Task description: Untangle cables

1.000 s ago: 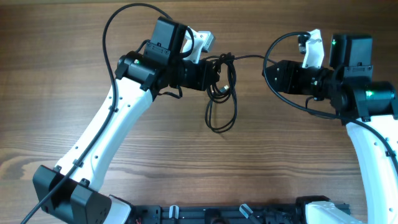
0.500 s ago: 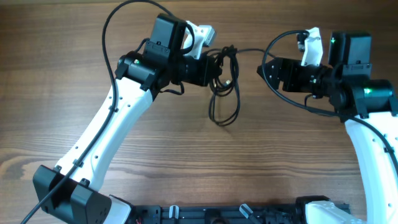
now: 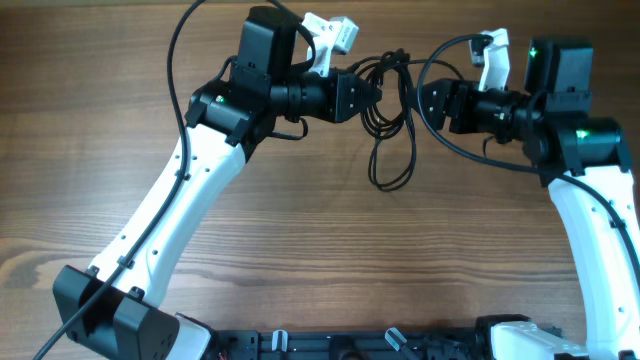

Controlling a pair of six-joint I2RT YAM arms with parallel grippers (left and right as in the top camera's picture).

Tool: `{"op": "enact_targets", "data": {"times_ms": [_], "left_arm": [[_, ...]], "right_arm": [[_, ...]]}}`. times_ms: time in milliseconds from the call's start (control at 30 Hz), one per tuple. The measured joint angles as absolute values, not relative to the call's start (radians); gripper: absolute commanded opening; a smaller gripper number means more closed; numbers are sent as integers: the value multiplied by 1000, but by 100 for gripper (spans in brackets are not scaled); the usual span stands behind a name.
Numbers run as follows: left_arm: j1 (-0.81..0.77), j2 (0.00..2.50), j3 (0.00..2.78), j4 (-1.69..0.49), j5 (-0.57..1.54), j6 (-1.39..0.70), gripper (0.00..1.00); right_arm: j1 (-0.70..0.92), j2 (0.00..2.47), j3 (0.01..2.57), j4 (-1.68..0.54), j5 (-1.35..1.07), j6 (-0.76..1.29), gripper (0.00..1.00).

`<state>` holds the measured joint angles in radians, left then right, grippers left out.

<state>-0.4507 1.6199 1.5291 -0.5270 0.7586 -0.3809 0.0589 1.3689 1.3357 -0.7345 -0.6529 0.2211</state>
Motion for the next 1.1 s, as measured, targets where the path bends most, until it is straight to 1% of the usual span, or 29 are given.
{"op": "enact_targets", "data": {"times_ms": [67,100,133,300,500,533,567,700,767,967,1100], "left_arm": [[-451,1620,1529,-525,762,-466,4],[-451,1620,1529,-522,779,-546,4],[-451,1620,1530,-522,791,-574,4],[-451,1620,1530,-522,866,-738,4],[-450,1620,1529,-521,893,-848,4],[-450,1620,1529,-519,898,-859,4],[-450,1620,1529,-517,905,-868,4],[-450,1620,1529,-511,914,-895,4],[-450,1622,1528,-501,914,-904,4],[-448,1622,1529,-531,855,-908,4],[-442,1619,1532,-655,665,-899,4]], "right_arm": [[59,1392,1336,-714,-654,202,73],[62,1417,1336,-696,-654,182,72],[65,1428,1336,-684,-654,161,72],[118,1483,1336,-643,-655,39,61],[144,1522,1336,-599,-652,-25,47],[143,1533,1336,-597,-646,-27,43],[143,1544,1336,-597,-642,-31,36],[148,1575,1336,-598,-641,-31,17],[153,1578,1336,-597,-647,-21,5],[115,1563,1336,-611,-686,22,4],[41,1489,1335,-680,-738,52,4]]}}
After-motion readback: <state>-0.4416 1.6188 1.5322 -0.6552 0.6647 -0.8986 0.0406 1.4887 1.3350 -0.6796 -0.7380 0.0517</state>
